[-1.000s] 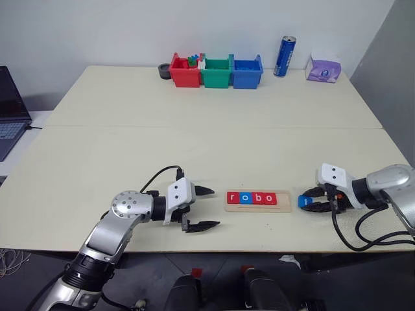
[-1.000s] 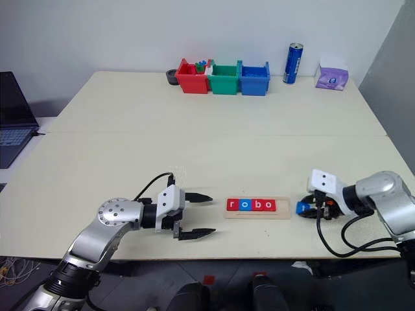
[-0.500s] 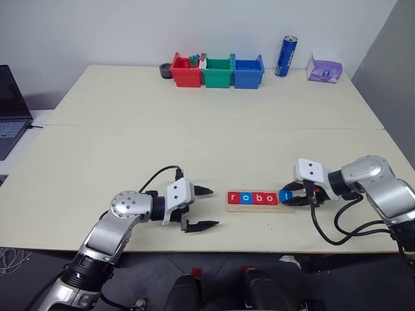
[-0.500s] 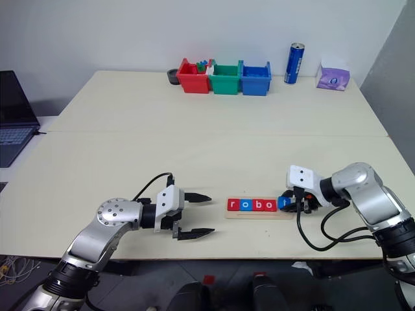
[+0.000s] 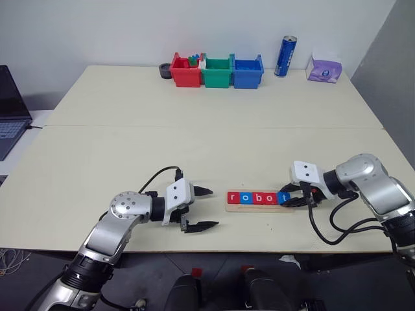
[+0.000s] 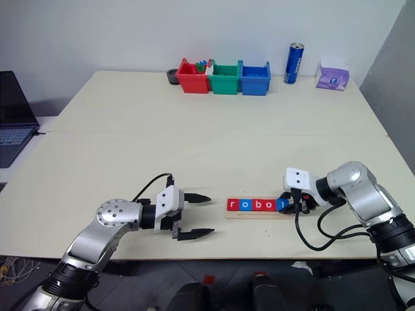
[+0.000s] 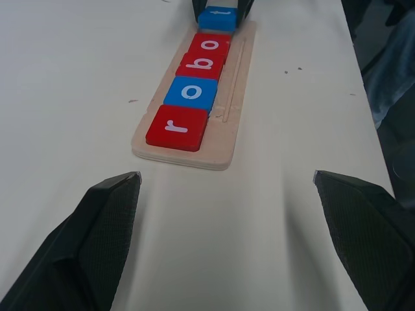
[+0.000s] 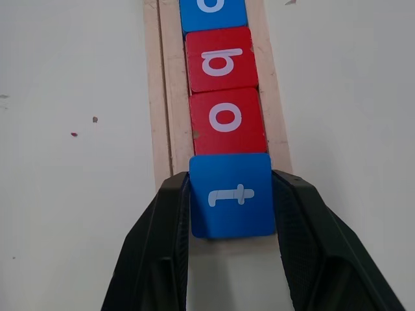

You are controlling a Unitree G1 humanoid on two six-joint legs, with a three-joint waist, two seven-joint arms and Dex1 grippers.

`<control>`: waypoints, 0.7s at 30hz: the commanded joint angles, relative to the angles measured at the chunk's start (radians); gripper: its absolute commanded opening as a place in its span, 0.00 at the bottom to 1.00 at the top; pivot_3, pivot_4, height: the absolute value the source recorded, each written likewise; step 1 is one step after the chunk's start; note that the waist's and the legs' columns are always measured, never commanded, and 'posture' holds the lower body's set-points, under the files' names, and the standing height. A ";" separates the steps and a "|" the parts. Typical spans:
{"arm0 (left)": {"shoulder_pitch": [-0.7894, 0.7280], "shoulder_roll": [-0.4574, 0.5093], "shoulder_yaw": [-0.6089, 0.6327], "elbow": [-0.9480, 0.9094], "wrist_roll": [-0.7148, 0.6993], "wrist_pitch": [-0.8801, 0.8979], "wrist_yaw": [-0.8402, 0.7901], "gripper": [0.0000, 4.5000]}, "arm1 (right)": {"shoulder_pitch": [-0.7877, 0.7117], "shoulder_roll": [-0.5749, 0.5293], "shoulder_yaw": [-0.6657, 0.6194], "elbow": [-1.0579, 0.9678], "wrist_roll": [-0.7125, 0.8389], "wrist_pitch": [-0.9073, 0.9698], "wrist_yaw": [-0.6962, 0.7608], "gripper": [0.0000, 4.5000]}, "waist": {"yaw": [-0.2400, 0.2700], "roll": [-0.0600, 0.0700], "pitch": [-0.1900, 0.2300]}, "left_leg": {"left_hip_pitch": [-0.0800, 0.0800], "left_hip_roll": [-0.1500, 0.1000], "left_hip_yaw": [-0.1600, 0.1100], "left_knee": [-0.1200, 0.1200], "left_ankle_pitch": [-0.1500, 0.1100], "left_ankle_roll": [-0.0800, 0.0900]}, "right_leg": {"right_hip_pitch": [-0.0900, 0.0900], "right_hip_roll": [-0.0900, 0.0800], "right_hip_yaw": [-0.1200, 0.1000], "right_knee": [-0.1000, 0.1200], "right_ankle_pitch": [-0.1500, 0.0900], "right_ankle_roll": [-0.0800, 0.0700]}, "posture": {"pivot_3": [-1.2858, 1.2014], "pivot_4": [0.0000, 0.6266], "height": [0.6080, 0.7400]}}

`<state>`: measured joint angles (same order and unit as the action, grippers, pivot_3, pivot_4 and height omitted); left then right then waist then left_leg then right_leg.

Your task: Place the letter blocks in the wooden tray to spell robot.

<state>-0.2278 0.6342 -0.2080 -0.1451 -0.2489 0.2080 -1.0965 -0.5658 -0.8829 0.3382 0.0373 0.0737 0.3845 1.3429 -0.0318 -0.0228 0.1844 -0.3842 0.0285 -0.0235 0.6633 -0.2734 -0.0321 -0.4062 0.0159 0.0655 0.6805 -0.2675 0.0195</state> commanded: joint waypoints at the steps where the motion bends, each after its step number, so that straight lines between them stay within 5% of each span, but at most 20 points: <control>1: 0.000 0.005 0.018 -0.029 -0.004 -0.009 0.008 1.00 | -0.027 0.001 -0.009 -0.006 -0.004 -0.018 0.021 0.55 | 0.000 0.000 0.000 | 0.000 0.000 0.000 0.000 0.000 0.000 | 0.000 0.000 0.000 0.000 0.000 0.000 | 0.52 0.24 1.00; 7: 0.001 0.007 0.016 -0.041 -0.007 -0.001 0.013 1.00 | -0.045 0.003 -0.033 -0.035 0.014 -0.001 0.029 1.00 | 0.000 0.000 0.000 | 0.000 0.000 0.000 0.000 0.000 0.000 | 0.000 0.000 0.000 0.000 0.000 0.000 | 0.52 0.24 1.00; 15: 0.008 0.011 0.023 -0.058 -0.012 0.013 0.023 1.00 | 0.042 -0.069 -0.174 -0.140 0.042 0.042 -0.058 1.00 | 0.002 0.000 0.000 | 0.000 0.000 0.000 0.000 0.000 0.000 | 0.000 0.000 0.000 0.000 0.000 0.000 | 0.52 0.24 1.00; 21: 0.005 0.007 0.018 -0.047 -0.007 0.007 0.019 1.00 | 0.204 -0.123 -0.206 -0.268 0.044 0.075 -0.091 0.57 | 0.003 0.000 0.000 | -0.001 0.000 0.000 0.000 0.000 0.000 | 0.000 -0.001 0.000 0.000 -0.001 0.001 | 0.52 0.24 1.00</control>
<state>-0.2148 0.6414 -0.2007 -0.1654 -0.2510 0.2281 -1.0798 -0.3635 -0.9848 0.1727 -0.1774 0.1030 0.4480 1.2641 -0.0288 -0.0225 0.1845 -0.3847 0.0282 -0.0236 0.6631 -0.2734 -0.0321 -0.4063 0.0154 0.0654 0.6809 -0.2688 0.0216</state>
